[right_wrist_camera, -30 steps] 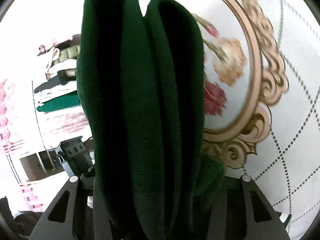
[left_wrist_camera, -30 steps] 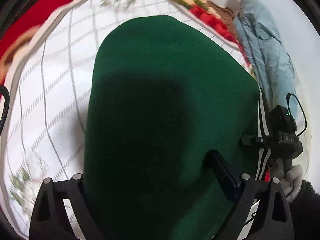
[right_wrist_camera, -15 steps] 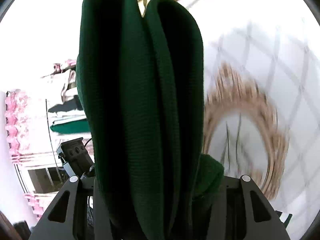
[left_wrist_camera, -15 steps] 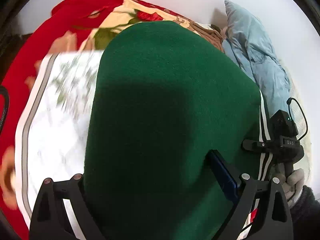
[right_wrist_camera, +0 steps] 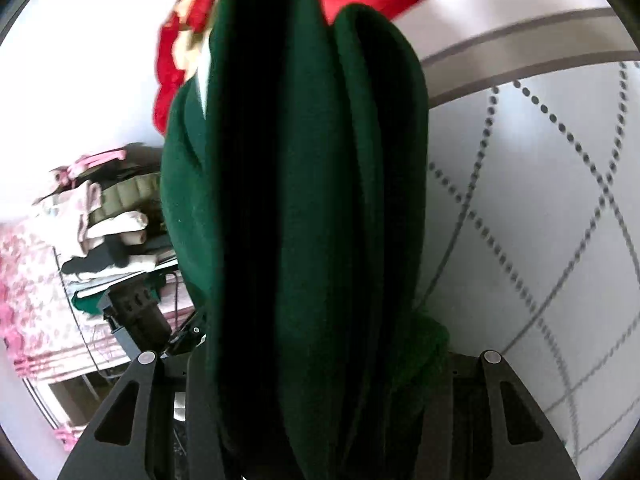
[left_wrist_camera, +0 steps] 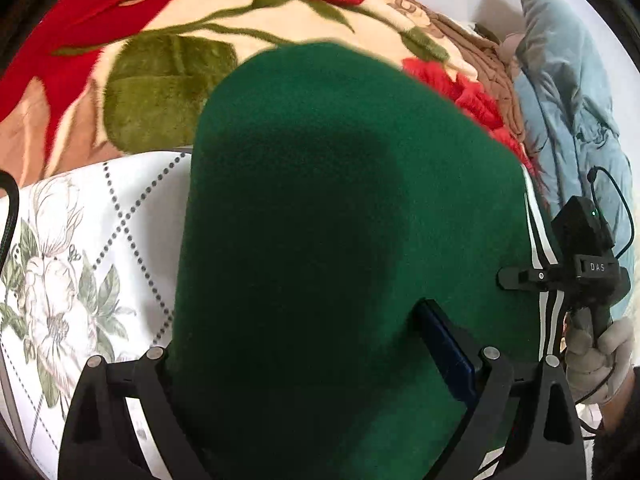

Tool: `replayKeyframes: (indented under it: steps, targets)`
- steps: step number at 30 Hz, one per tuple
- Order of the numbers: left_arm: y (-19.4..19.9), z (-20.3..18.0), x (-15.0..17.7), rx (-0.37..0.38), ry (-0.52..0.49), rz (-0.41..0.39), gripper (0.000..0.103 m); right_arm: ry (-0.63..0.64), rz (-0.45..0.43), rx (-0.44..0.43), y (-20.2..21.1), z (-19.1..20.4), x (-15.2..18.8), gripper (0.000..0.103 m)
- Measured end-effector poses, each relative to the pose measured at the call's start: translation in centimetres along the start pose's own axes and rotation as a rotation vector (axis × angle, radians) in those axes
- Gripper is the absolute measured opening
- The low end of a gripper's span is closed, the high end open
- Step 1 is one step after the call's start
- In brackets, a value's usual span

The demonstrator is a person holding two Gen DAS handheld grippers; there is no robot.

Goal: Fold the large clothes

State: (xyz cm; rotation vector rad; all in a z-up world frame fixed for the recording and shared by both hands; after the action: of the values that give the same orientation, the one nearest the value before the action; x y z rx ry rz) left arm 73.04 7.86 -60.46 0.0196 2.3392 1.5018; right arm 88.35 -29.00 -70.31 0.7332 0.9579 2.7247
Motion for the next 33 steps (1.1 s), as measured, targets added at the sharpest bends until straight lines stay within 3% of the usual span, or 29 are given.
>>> replayKeyframes:
  steps: [2,7,9,10,13,16,18,20,24,28,33]
  targets:
    - [0.0,-0.1,0.1,-0.001,-0.002,0.002,0.095,0.011,0.005,0.006,0.0,0.1,-0.7,0.055]
    - [-0.2,-0.1,-0.6,-0.027,-0.003,0.005,0.096,0.014,0.003,0.051,-1.1,-1.8,2.7,0.061]
    - [-0.2,0.0,-0.7,-0.042,0.000,0.004,0.096,0.016,-0.007,0.079,-3.0,0.1,5.3,0.063]
    - [0.1,-0.2,-0.6,-0.057,0.000,0.001,0.096,0.028,-0.019,0.109,-4.4,2.0,7.2,0.071]
    - [0.8,-0.2,-0.6,-0.134,-0.027,-0.022,0.096,0.117,-0.084,0.274,-4.3,3.1,8.1,0.078]
    - [2.2,-0.5,0.0,-0.265,-0.076,-0.046,0.096,0.195,-0.156,0.423,-3.8,4.7,9.9,0.086]
    - [3.2,-0.9,0.6,-0.362,-0.103,-0.055,0.096,0.254,-0.244,0.532,-3.3,6.0,11.5,0.088]
    - [4.2,-1.2,1.2,-0.443,-0.112,-0.066,0.098,0.293,-0.339,0.652,-2.9,6.8,13.2,0.099]
    - [6.5,-2.4,3.4,-0.509,-0.092,-0.097,0.101,0.371,-0.481,0.855,-3.6,8.8,19.0,0.102]
    - [9.4,-4.1,5.3,-0.548,-0.072,-0.128,0.101,0.431,-0.552,0.880,-3.2,7.8,24.7,0.102]
    - [13.7,-6.9,7.1,-0.545,-0.053,-0.146,0.101,0.406,-0.643,0.888,-0.5,6.9,30.7,0.102]
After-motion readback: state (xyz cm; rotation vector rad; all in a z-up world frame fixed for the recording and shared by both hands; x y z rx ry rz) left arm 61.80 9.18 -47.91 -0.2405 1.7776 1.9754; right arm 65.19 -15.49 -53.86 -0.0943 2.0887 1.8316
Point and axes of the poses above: each gripper's, at about its wrist camera, not at the fingertips, and y roughly against the way its jaws point, z to its left, x to its underside, the point moved 5 cm from there along -y, roughly the way its jaws point, and after that the axes turned 11 degrees about -y, right-handed, at the moved point
